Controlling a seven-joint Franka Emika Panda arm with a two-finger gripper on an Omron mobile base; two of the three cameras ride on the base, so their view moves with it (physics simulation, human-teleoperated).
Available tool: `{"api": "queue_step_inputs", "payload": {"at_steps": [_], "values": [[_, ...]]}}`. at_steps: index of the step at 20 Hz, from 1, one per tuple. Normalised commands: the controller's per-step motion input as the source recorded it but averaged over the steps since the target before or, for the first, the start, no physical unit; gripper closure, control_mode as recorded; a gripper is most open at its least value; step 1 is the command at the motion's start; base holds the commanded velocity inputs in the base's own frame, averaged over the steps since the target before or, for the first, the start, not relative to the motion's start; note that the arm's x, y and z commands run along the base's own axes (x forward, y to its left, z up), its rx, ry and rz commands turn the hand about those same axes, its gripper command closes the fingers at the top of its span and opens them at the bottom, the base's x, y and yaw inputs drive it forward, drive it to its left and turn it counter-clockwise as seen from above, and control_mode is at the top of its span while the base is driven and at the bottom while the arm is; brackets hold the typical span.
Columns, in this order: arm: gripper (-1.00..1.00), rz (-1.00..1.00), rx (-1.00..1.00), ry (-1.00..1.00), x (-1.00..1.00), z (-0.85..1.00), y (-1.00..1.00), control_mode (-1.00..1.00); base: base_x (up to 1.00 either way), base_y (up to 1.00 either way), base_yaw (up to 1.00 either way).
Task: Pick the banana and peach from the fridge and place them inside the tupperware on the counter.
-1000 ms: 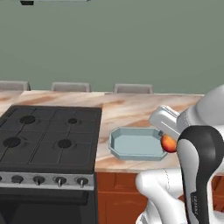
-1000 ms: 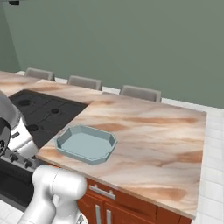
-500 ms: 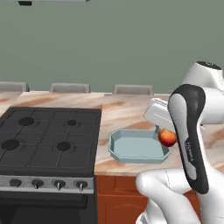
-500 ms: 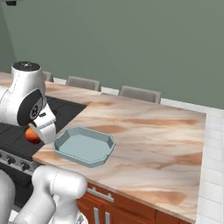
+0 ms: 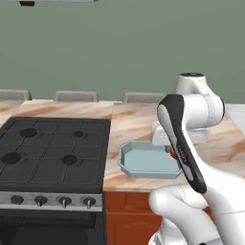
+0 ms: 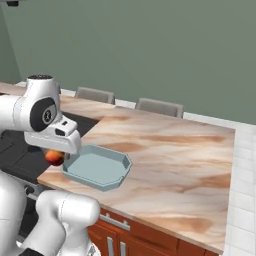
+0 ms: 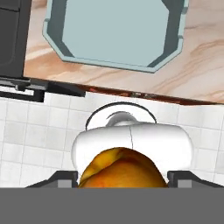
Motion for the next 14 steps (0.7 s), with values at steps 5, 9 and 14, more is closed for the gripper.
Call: {"api": "queue_step_inputs", "payload": {"at_steps": [5,9,14], "values": [[1.0,0.0,-0.09,0.0,0.5,-0.5,-0.1,-1.0,0.0,0.0,0.0],[1.0,0.0,-0.02,0.0,0.69,-0.47,-0.09,-1.0,0.0,0.0,0.0],[1.0,0.0,-0.07,0.0,0.63,-0.51,-0.01,-1.0,0.0,0.0,0.0]]}}
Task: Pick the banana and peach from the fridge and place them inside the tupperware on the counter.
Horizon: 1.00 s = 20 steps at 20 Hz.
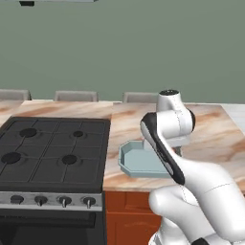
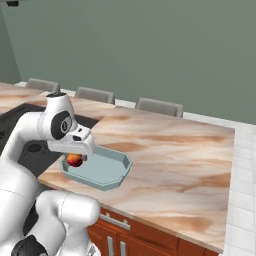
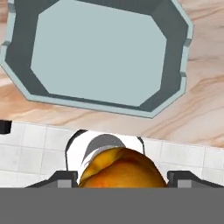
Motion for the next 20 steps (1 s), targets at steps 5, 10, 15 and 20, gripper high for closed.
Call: {"api": "queue_step_inputs", "payload": {"at_steps": [5,10,15,20], "values": [[1.0,0.0,-0.06,0.0,0.51,-0.43,0.0,-1.0,0.0,0.0,0.0],[1.0,0.0,0.0,0.0,0.49,-0.35,0.0,-1.0,0.0,0.0,0.0],[1.0,0.0,0.0,0.0,0.45,-0.38,0.0,-1.0,0.0,0.0,0.0],[1.0,0.0,0.0,0.0,0.33,-0.39,0.0,-1.0,0.0,0.0,0.0]]}}
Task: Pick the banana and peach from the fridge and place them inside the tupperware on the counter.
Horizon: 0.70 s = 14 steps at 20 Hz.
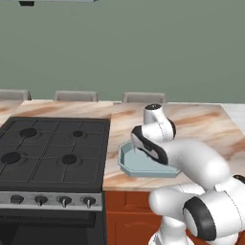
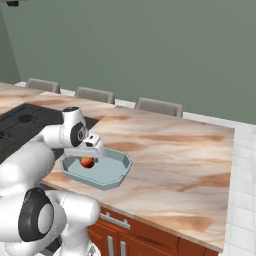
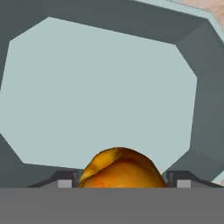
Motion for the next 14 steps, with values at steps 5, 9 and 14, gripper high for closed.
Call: {"api": "queue_step_inputs", "payload": {"at_steps": [5,9,14], "values": [[1.0,0.0,-0.05,0.0,0.2,-0.42,0.0,-1.0,0.0,0.0,0.0],[1.0,0.0,-0.06,0.0,0.13,-0.42,0.0,-1.0,0.0,0.0,0.0],[-1.0,0.0,-0.07,-0.07,0.03,-0.28,0.0,-1.0,0.0,0.0,0.0]]}}
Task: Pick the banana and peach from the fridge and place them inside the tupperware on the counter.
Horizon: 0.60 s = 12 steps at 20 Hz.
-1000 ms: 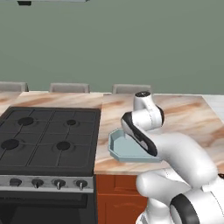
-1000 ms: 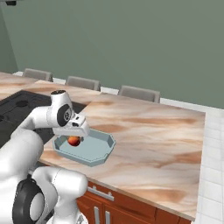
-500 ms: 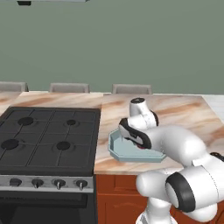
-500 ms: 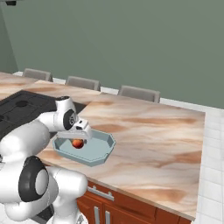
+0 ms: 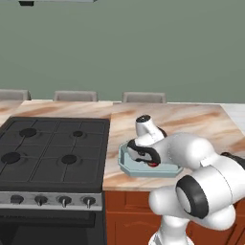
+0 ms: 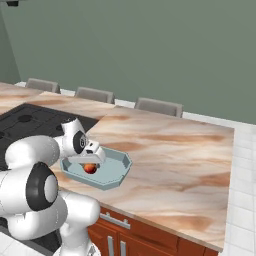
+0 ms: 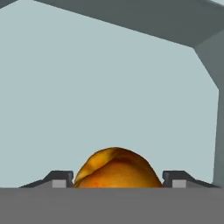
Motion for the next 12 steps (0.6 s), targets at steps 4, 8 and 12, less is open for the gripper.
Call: {"api": "queue_step_inputs", "payload": {"at_steps": [4,8,12], "values": [[-1.0,0.0,0.0,-0.05,-0.08,0.05,0.0,-1.0,0.0,0.0,0.0],[-1.0,0.0,0.0,0.0,-0.26,0.28,-0.03,-1.0,0.0,0.0,0.0],[-1.0,0.0,0.0,-0.24,-0.47,0.64,-0.19,-1.0,0.0,0.0,0.0]]}}
